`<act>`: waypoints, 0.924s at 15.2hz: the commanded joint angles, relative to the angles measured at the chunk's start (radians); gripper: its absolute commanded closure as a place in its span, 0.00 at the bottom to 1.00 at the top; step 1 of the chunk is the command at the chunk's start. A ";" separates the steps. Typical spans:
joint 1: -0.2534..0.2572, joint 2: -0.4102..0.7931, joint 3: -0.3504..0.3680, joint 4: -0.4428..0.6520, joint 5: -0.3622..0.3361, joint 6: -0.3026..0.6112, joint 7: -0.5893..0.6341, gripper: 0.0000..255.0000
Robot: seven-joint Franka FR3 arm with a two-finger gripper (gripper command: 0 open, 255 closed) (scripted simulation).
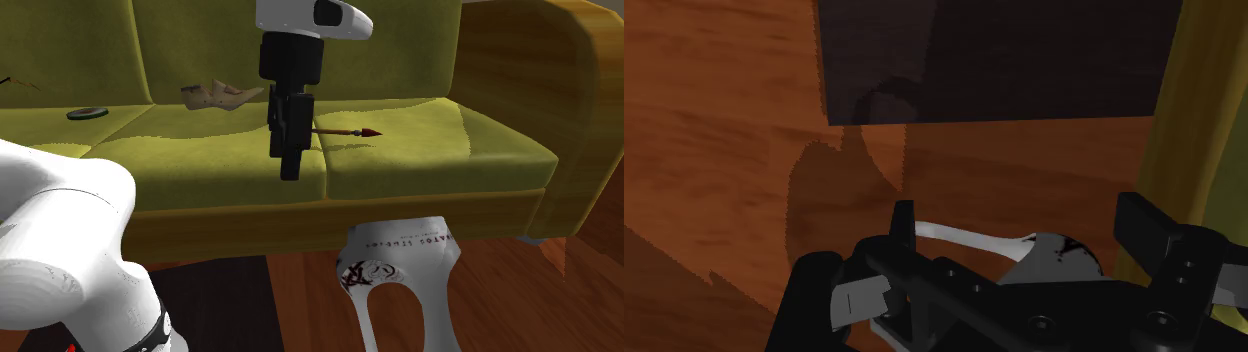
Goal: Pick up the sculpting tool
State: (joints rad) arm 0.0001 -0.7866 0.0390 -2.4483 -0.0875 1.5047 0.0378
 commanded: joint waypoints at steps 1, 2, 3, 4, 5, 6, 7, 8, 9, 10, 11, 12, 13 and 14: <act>0.000 0.000 0.000 0.000 0.000 0.000 0.000 0.00; 0.004 0.016 0.023 0.007 0.019 0.013 0.036 0.00; 0.007 0.032 0.045 0.015 0.037 0.026 0.072 0.00; 0.009 0.051 0.067 0.025 0.055 0.039 0.108 0.00; 0.012 0.071 0.089 0.036 0.070 0.052 0.144 0.00; 0.013 0.092 0.111 0.049 0.085 0.066 0.179 0.00; 0.014 0.114 0.133 0.063 0.099 0.080 0.214 0.00; 0.015 0.137 0.154 0.078 0.110 0.093 0.249 0.00; 0.014 0.162 0.176 0.095 0.121 0.107 0.284 0.00; 0.014 0.188 0.197 0.113 0.130 0.120 0.319 0.00; 0.013 0.214 0.218 0.133 0.137 0.133 0.354 0.00; 0.011 0.242 0.238 0.154 0.142 0.146 0.390 0.00; 0.009 0.271 0.258 0.176 0.146 0.158 0.425 0.00; 0.007 0.300 0.278 0.200 0.148 0.169 0.461 0.00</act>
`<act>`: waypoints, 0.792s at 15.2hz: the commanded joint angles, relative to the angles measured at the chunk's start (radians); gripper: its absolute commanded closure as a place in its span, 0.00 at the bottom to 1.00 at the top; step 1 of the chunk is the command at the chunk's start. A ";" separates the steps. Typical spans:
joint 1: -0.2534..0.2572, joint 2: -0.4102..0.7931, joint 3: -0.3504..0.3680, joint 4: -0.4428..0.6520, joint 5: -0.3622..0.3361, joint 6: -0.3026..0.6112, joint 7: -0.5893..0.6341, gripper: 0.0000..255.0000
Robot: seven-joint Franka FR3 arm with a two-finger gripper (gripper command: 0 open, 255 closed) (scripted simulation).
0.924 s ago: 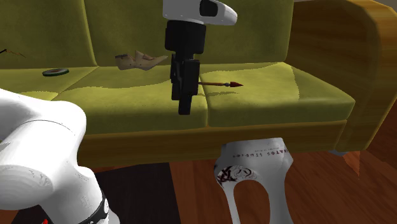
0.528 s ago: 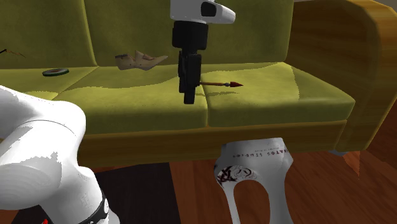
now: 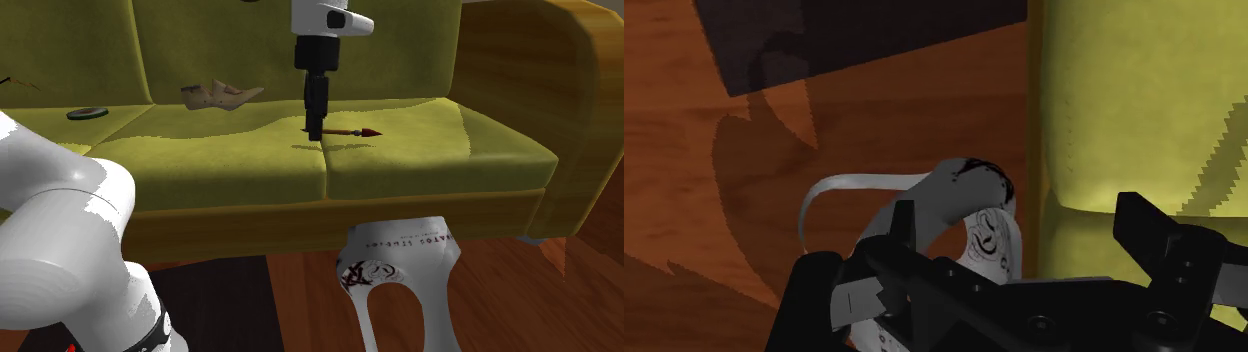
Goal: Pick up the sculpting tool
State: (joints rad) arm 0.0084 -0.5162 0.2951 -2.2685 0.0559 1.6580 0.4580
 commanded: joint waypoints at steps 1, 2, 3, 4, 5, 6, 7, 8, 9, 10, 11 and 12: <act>-0.004 0.060 0.042 0.045 0.005 0.027 0.076 0.00; -0.008 0.092 0.061 0.071 0.003 0.037 0.112 0.00; -0.011 0.124 0.080 0.099 -0.001 0.047 0.149 0.00; -0.014 0.158 0.099 0.128 -0.007 0.055 0.185 0.00; -0.017 0.192 0.118 0.158 -0.015 0.063 0.223 0.00; -0.020 0.228 0.135 0.190 -0.025 0.070 0.260 0.00; -0.022 0.264 0.153 0.224 -0.037 0.075 0.298 0.00; -0.023 0.302 0.169 0.259 -0.052 0.079 0.337 0.00; -0.024 0.341 0.185 0.296 -0.068 0.081 0.376 0.00; -0.023 0.380 0.200 0.334 -0.087 0.082 0.415 0.00; -0.021 0.421 0.214 0.374 -0.108 0.082 0.454 0.00; -0.017 0.453 0.223 0.406 -0.125 0.080 0.484 0.00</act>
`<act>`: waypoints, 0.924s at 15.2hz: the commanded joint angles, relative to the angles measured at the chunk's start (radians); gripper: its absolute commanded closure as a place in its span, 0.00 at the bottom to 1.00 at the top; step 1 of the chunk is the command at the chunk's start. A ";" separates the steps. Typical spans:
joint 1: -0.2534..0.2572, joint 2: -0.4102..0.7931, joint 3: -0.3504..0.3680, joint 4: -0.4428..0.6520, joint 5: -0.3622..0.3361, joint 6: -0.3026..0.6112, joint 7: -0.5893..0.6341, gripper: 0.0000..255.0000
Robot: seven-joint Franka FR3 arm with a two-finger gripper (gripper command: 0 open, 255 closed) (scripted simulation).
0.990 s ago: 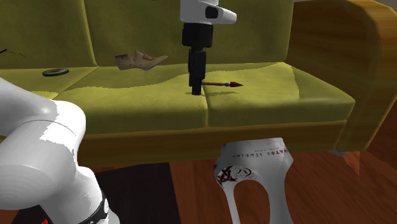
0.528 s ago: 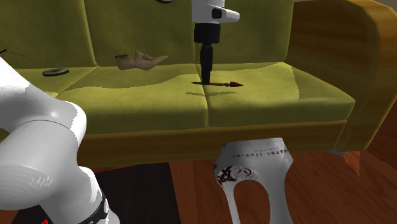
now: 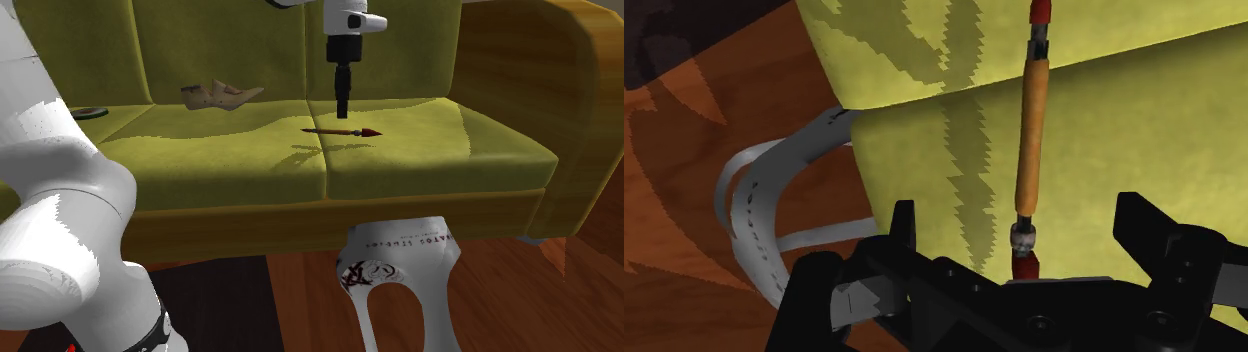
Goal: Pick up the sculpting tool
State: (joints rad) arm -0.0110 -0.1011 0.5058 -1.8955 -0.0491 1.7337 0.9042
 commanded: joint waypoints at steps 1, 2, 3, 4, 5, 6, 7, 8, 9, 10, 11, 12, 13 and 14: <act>0.003 0.039 0.011 0.020 -0.020 0.017 0.039 0.00; 0.004 0.040 0.011 0.008 -0.021 0.031 0.041 0.00; 0.004 0.041 0.011 -0.005 -0.022 0.044 0.042 0.00; 0.004 0.042 0.012 -0.017 -0.022 0.057 0.044 0.00; 0.004 0.044 0.012 -0.029 -0.023 0.070 0.045 0.00; 0.004 0.046 0.012 -0.040 -0.024 0.083 0.047 0.00; 0.004 0.048 0.013 -0.052 -0.026 0.096 0.049 0.00; 0.005 0.049 0.013 -0.058 -0.027 0.104 0.050 0.00; 0.005 0.049 0.013 -0.058 -0.026 0.104 0.050 0.00; 0.005 0.047 0.013 -0.060 -0.026 0.105 0.051 1.00; 0.005 0.047 0.013 -0.060 -0.026 0.104 0.051 1.00; 0.005 0.047 0.013 -0.060 -0.025 0.104 0.051 1.00; 0.004 0.045 0.012 -0.061 -0.025 0.103 0.049 1.00; 0.005 0.040 0.012 -0.067 -0.022 0.105 0.048 1.00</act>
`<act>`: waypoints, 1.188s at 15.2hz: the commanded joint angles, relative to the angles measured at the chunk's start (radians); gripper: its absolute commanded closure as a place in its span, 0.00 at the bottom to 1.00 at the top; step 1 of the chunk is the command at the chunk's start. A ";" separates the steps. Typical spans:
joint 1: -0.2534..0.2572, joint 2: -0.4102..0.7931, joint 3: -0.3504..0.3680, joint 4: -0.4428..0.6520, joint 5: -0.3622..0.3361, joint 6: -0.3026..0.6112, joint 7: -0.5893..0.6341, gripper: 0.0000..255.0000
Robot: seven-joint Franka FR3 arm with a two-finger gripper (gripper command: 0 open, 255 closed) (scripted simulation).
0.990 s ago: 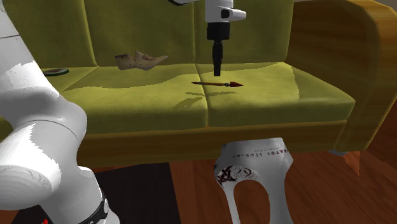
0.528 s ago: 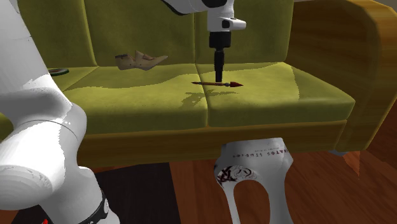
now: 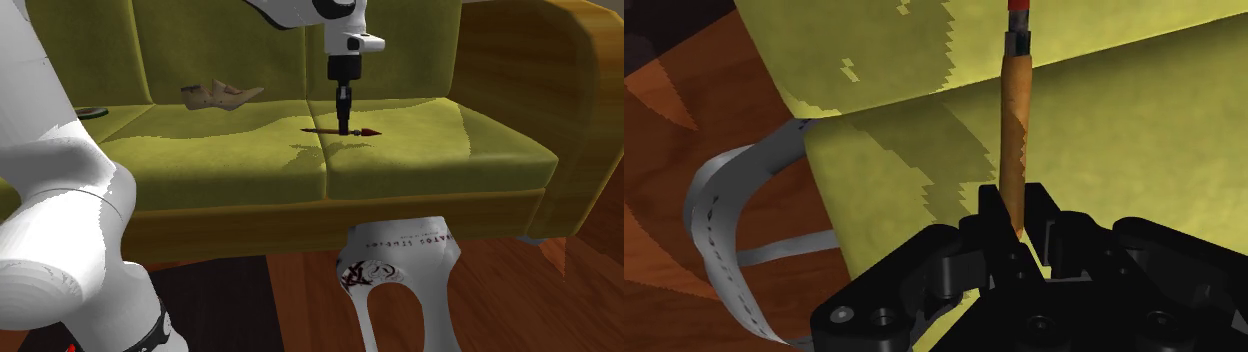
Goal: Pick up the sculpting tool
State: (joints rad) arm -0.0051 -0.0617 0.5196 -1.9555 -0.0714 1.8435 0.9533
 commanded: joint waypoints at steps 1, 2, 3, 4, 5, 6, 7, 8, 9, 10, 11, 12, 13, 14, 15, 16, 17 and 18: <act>-0.001 0.003 -0.001 -0.008 -0.001 -0.002 0.000 1.00; -0.002 -0.002 -0.003 -0.012 0.001 -0.002 -0.003 1.00; -0.002 -0.003 -0.003 -0.011 0.002 -0.003 -0.004 1.00; -0.001 0.002 -0.002 -0.005 0.000 -0.006 -0.001 1.00; -0.002 0.010 -0.001 0.002 -0.004 -0.006 0.001 1.00; -0.002 0.007 -0.001 0.013 -0.003 -0.019 -0.001 1.00; -0.002 0.005 -0.001 0.024 -0.002 -0.032 -0.003 1.00; -0.002 0.004 -0.002 0.036 -0.001 -0.045 -0.004 1.00; -0.002 0.002 -0.002 0.048 0.000 -0.058 -0.006 1.00; -0.002 0.001 -0.002 0.060 0.001 -0.072 -0.008 1.00; -0.003 0.000 -0.003 0.073 0.002 -0.085 -0.009 1.00; -0.003 -0.001 -0.003 0.086 0.002 -0.098 -0.010 1.00; -0.003 -0.001 -0.003 0.098 0.003 -0.111 -0.012 1.00; -0.003 -0.002 -0.003 0.112 0.003 -0.125 -0.013 1.00; -0.003 -0.002 -0.003 0.125 0.003 -0.138 -0.014 1.00; -0.003 -0.001 -0.003 0.139 0.003 -0.152 -0.015 1.00; -0.003 -0.001 -0.003 0.153 0.003 -0.165 -0.016 1.00; -0.003 0.000 -0.003 0.167 0.003 -0.179 -0.017 1.00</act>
State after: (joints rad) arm -0.0083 -0.0639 0.5162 -1.8045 -0.0679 1.6794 0.9369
